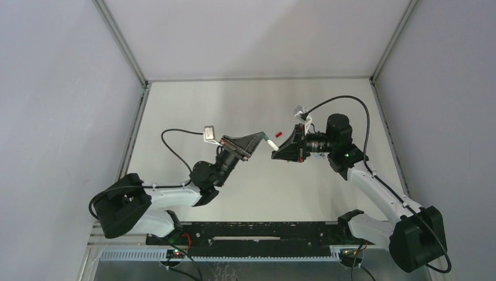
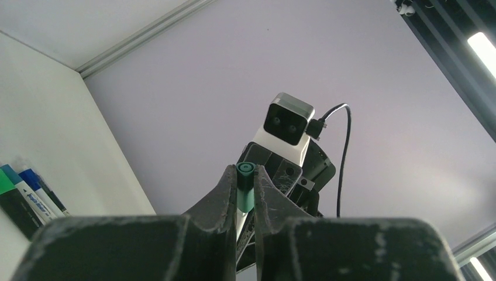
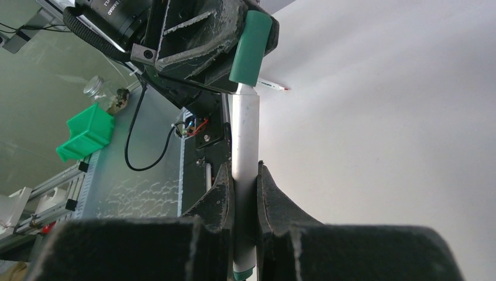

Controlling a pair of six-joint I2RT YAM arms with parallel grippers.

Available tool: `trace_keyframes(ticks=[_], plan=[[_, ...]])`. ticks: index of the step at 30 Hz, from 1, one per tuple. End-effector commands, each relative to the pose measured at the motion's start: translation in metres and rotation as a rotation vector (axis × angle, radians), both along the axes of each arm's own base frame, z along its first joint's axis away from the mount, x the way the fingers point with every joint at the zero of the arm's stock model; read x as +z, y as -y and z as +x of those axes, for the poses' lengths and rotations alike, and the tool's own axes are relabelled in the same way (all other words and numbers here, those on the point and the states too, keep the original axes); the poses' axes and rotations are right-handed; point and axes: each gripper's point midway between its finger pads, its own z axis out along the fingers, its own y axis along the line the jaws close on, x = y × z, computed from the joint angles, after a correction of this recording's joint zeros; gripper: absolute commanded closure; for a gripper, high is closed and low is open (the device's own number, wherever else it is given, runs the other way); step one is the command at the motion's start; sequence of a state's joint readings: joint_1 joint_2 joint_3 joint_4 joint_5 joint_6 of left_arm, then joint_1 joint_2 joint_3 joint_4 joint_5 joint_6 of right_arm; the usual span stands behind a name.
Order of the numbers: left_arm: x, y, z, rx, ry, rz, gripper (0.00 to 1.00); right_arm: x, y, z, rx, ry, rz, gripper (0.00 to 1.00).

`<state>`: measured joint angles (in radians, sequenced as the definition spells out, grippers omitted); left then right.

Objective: Insert the pens into the pen caps
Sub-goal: Insert the pen cap onto the pen.

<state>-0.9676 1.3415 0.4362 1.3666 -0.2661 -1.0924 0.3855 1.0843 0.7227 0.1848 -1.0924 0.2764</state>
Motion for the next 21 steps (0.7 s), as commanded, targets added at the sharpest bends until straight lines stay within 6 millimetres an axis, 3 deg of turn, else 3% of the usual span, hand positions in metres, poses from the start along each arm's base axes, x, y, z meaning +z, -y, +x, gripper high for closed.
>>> trace_keyframes(ticks=[1, 9, 21], plan=[[0.028, 0.008, -0.008, -0.044, 0.045, -0.064, 1.0, 0.01, 0.001, 0.003, -0.021, 0.031, 0.021, 1.0], [0.019, 0.017, -0.015, -0.07, 0.043, -0.036, 1.0, 0.014, 0.004, 0.004, -0.021, 0.032, 0.033, 1.0], [-0.011, 0.055, -0.041, -0.129, 0.046, 0.161, 1.0, 0.018, 0.007, 0.004, -0.005, 0.057, 0.044, 1.0]])
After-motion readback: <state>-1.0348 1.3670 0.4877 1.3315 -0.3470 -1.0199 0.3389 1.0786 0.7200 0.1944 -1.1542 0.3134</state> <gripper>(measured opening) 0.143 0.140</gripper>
